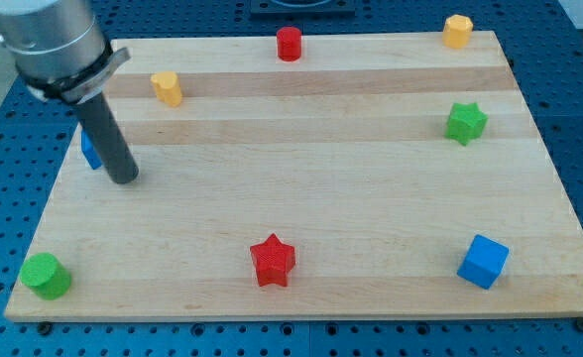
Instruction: Push the blue triangle to the yellow heart
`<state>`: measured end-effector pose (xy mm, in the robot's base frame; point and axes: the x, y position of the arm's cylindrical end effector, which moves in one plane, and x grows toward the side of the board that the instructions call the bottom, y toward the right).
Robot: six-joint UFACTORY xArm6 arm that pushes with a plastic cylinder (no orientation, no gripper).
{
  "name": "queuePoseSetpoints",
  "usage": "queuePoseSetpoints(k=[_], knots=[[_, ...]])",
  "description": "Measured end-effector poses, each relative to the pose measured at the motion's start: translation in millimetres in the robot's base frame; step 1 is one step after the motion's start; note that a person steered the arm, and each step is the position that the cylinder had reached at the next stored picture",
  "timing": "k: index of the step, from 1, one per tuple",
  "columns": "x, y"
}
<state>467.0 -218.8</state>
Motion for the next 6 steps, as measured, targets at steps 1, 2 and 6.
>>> queuePoseSetpoints(k=[1, 2, 6], knots=[[5, -37], [-24, -53], [-97, -12]])
